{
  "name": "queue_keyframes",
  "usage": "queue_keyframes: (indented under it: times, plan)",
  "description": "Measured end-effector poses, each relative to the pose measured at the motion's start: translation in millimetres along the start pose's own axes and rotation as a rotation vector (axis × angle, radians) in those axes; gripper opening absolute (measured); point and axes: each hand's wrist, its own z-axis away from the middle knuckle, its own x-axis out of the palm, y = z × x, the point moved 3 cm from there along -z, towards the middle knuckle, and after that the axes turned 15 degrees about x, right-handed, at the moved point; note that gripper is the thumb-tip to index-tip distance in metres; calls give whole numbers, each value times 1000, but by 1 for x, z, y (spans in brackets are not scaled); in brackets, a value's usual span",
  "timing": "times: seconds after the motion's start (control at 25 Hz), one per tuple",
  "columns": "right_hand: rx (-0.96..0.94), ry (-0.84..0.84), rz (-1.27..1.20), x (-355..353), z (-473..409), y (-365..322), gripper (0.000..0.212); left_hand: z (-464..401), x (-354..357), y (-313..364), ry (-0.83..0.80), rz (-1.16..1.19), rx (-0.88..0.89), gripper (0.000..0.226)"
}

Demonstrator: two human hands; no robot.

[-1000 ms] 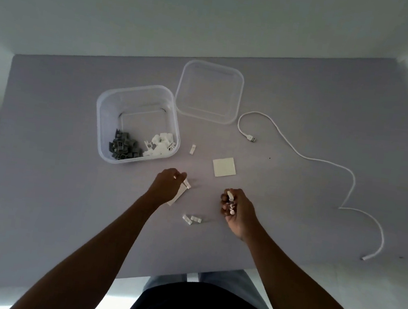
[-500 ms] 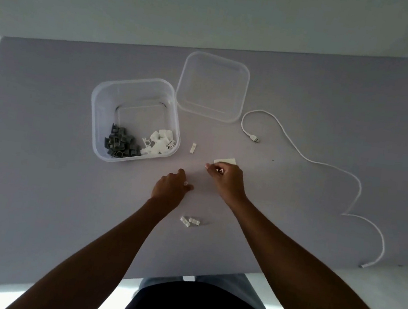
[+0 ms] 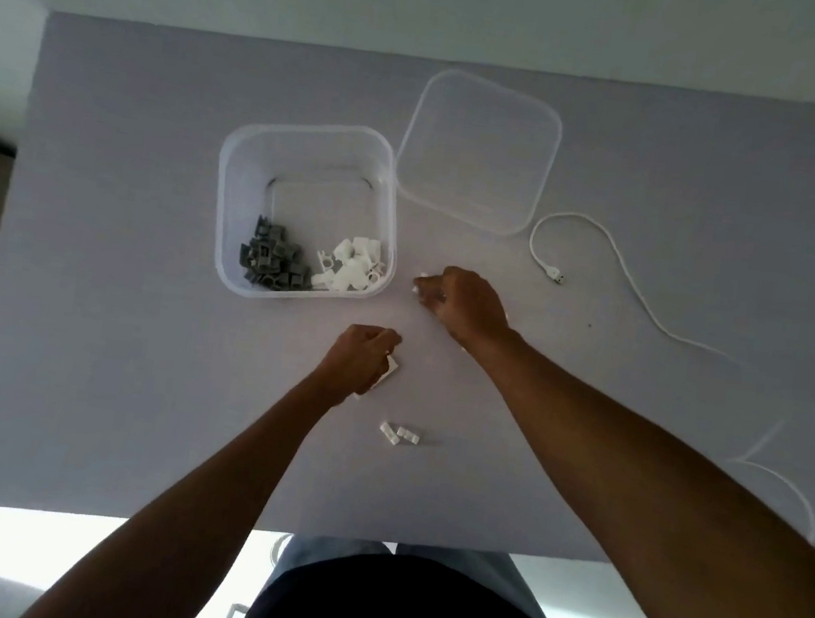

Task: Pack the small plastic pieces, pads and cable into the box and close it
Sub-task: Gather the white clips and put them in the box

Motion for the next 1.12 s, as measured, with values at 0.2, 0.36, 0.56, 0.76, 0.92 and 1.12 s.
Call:
queue_keyframes:
  times: [0.2, 0.36, 0.56, 0.76, 0.92, 1.12]
  plan:
    - [-119, 50, 177, 8, 5, -2, 27, 11, -6, -2, -114, 315, -47, 21]
    - [-113, 119, 228, 19, 17, 3, 26, 20, -11, -13, -192, 14, -41, 27]
    - [-86, 96, 185, 33, 51, 15, 25, 41, 1, -36, -347, -784, 321, 28]
    - [52, 149, 66, 48, 106, 47, 26, 57, 5, -58, -334, -1013, 492, 26]
    - [139, 181, -79, 61, 142, 73, 23, 62, 5, -63, -395, -956, 495, 22]
    - [272, 183, -262, 70, 165, 88, 20, 62, 6, -46, -360, -494, 267, 29]
